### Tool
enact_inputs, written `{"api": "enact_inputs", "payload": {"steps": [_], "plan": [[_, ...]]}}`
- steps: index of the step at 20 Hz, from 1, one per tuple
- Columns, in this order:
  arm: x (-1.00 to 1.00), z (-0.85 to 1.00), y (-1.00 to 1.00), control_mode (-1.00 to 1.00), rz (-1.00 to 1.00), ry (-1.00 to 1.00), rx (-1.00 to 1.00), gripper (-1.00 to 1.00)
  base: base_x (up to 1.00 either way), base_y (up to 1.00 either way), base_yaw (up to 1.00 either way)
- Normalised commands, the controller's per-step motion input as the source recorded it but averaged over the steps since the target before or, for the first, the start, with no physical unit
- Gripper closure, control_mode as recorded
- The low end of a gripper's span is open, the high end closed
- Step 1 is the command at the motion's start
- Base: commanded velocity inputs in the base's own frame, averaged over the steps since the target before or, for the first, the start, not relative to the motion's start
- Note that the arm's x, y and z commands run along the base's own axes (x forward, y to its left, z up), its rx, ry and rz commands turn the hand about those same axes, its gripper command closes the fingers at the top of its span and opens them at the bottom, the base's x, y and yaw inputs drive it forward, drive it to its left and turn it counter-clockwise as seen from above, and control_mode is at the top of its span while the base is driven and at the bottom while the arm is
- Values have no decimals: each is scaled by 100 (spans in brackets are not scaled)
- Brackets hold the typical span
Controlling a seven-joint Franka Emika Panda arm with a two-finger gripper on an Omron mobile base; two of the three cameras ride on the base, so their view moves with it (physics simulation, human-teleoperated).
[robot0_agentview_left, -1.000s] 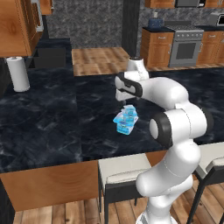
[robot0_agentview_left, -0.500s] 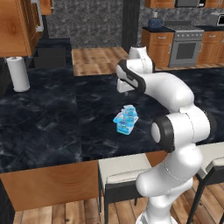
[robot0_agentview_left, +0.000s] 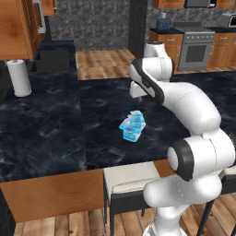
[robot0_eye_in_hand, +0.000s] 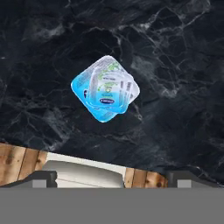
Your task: Stack the yogurt containers by placing the smaller containers on top of the larger containers.
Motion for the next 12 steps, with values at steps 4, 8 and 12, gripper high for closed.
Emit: {"api": "enact_inputs", "payload": {"steps": [4, 8, 12], "plan": [[-79, 15, -8, -100, 0, -2, 0, -100, 0, 0, 0], [-82, 5, -1, -100, 0, -2, 0, -100, 0, 0, 0], [-77, 0, -6, -100, 0, -9, 4, -100, 0, 0, 0]]}}
